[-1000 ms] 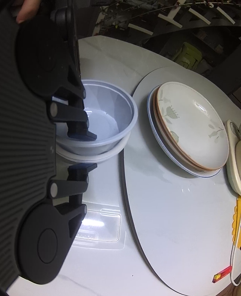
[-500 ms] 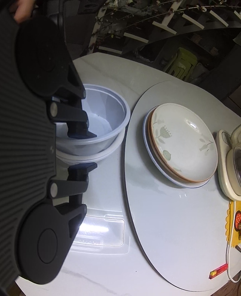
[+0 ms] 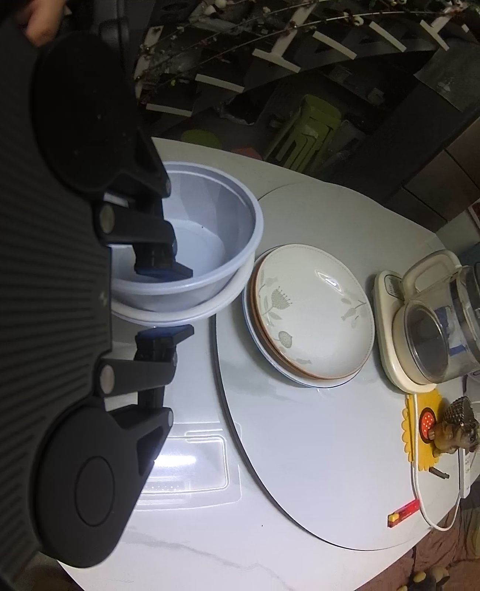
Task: Organize plates and bowls
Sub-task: 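Lift the nested bowls with both grippers and carry them to the plate stack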
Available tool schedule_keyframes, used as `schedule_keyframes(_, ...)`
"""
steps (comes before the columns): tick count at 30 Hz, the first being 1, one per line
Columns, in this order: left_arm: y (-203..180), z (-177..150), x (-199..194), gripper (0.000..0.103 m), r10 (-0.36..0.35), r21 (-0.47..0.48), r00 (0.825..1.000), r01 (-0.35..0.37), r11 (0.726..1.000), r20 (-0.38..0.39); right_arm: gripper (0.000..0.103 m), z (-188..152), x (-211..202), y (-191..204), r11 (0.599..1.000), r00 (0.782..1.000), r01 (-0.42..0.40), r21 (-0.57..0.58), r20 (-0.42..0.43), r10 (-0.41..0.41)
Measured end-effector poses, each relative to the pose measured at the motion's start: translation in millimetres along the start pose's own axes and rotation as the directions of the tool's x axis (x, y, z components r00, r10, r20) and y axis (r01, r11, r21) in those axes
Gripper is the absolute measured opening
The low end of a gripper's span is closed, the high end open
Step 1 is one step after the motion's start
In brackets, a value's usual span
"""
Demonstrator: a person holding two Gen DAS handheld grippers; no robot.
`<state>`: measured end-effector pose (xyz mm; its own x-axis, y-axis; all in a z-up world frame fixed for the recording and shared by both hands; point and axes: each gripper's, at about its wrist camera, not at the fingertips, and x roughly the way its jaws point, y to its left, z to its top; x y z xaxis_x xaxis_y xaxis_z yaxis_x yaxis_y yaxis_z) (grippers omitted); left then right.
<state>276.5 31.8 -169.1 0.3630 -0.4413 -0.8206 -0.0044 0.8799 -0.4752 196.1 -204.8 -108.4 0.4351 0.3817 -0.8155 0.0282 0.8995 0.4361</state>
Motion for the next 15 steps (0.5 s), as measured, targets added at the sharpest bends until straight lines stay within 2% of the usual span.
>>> schedule_keyframes(4, -7, 14, -9, 0.017, -0.027, 0.086, 0.999, 0.024, 0.996, 0.044, 0.029, 4, -9, 8, 0.999, 0.998, 0.030, 0.013, 0.049, -0.031)
schedule_keyframes(9, -9, 33, -7, 0.017, -0.043, 0.083, 0.998, 0.038, 0.996, 0.052, 0.029, 15, -9, 13, 0.998, 0.994, 0.056, 0.036, 0.094, -0.059)
schedule_keyframes(15, -13, 62, 16, 0.017, -0.039, 0.087, 0.998, 0.036, 0.996, 0.039, 0.029, 36, 2, 6, 0.997, 0.993, 0.061, 0.057, 0.097, -0.067)
